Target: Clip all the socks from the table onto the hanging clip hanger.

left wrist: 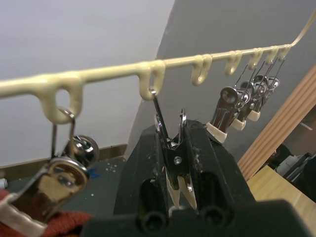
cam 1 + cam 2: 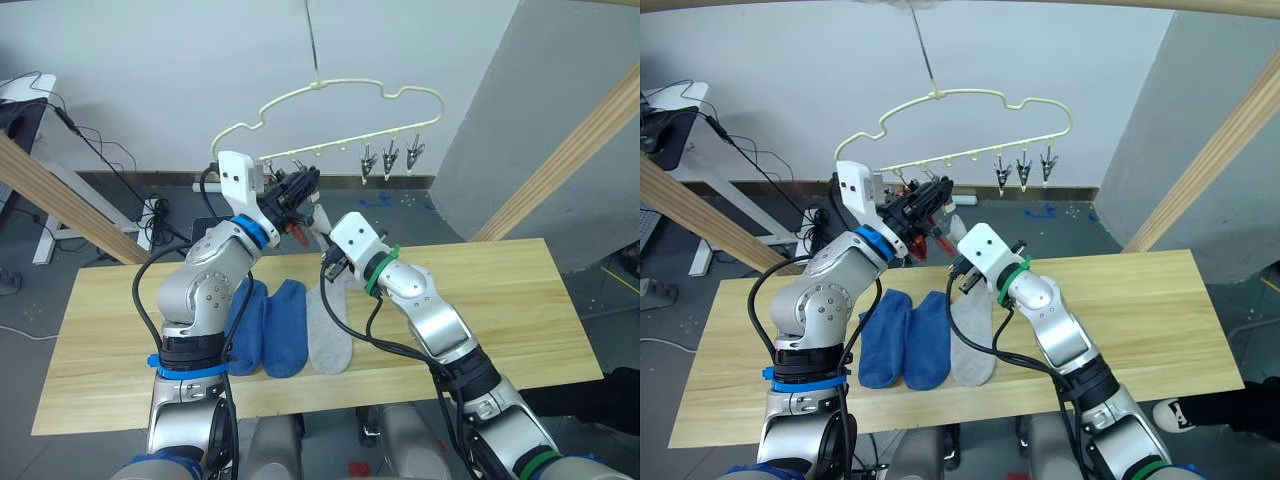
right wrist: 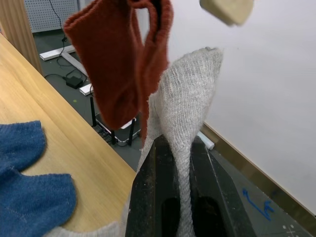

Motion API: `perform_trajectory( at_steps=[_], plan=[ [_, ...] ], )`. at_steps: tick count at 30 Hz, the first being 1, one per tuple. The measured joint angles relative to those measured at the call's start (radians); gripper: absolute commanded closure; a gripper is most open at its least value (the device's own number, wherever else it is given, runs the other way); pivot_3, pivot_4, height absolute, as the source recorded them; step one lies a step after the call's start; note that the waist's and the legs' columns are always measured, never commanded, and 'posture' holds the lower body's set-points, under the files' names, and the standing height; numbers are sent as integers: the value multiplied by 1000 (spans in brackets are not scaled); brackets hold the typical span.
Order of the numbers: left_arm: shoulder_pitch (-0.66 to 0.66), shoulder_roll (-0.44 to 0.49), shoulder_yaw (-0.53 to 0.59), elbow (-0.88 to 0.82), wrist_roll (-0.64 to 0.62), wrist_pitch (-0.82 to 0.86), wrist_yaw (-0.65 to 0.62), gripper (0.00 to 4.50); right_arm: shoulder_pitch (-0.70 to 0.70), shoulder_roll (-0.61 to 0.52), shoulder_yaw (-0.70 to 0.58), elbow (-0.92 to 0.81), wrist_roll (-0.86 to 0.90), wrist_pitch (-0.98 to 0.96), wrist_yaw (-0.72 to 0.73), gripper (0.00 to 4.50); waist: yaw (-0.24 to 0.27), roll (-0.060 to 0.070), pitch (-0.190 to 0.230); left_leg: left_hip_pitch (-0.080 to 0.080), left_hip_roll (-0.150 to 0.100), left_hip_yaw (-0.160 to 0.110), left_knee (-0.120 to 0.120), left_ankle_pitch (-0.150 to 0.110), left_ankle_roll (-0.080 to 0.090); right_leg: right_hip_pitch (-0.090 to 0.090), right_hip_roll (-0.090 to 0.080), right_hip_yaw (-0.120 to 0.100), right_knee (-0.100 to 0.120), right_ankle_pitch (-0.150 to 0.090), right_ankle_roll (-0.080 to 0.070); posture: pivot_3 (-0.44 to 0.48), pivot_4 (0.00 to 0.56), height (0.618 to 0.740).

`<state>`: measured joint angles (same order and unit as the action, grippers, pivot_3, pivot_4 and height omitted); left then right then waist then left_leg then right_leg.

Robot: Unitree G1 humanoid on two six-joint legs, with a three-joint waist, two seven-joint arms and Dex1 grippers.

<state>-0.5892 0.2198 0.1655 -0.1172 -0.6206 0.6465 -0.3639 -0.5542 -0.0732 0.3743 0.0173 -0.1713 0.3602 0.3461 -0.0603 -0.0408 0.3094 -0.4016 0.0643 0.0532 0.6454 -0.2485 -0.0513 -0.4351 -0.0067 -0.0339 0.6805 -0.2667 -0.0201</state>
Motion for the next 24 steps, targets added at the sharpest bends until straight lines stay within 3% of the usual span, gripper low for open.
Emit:
perform_trajectory(
  at_steps=[8,24],
  plan=[
    [0,0,0,0,-6,0,7,4205,-55,34,-3,31,-2,-5,-15,4500,0,0,0,0,0,0,0,0,0,0,0,0,0,0,0,-156,292,740],
    [0,3,1,0,-6,-3,25,4205,-1,37,-17,-2,0,-1,-22,4500,0,0,0,0,0,-1,0,0,0,0,0,0,0,0,0,-160,294,740]
  ],
)
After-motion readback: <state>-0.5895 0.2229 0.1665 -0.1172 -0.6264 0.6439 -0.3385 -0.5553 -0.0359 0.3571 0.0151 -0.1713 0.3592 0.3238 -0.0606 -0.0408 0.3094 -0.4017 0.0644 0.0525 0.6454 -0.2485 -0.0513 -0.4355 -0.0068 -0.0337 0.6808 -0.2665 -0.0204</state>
